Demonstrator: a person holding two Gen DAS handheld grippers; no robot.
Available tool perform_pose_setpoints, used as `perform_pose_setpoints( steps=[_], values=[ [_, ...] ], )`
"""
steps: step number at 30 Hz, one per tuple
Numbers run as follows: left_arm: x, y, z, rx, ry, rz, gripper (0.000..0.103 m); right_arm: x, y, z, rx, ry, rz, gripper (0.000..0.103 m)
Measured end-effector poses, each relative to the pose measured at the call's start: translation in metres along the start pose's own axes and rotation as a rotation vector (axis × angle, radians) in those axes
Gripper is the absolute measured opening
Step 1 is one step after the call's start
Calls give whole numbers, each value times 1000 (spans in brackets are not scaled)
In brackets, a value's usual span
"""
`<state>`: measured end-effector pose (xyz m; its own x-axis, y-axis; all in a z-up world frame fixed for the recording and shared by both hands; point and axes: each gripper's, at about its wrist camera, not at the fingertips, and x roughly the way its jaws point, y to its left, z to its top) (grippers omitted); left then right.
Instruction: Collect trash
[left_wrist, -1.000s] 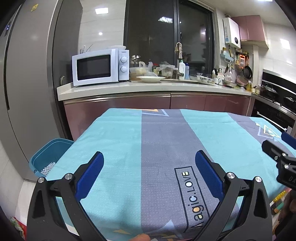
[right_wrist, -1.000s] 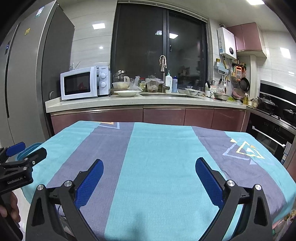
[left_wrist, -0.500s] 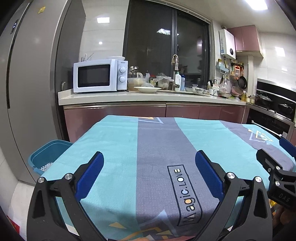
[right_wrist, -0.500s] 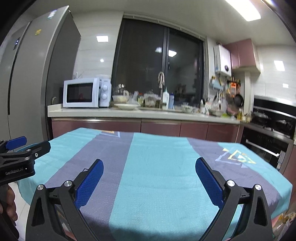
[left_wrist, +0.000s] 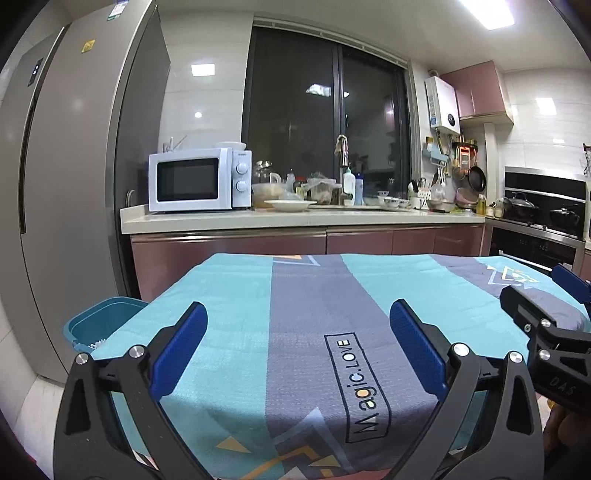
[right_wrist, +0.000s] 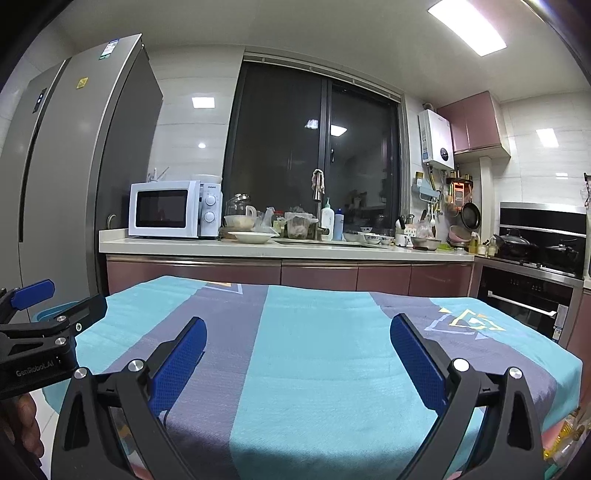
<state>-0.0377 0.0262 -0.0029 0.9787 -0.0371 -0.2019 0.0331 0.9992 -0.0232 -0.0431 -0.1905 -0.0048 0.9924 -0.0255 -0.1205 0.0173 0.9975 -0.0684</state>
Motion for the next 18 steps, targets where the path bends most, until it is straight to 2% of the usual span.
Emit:
perform_pose_setpoints(
  steps=[6,18],
  values=[
    [-11,3,-7,-5,-24,4,97,-6,5,-4,-11,-18,-3,96],
    [-8,11,-7,-23,-25,14,97,-2,7,-2,-15,-4,-1,96]
  ],
)
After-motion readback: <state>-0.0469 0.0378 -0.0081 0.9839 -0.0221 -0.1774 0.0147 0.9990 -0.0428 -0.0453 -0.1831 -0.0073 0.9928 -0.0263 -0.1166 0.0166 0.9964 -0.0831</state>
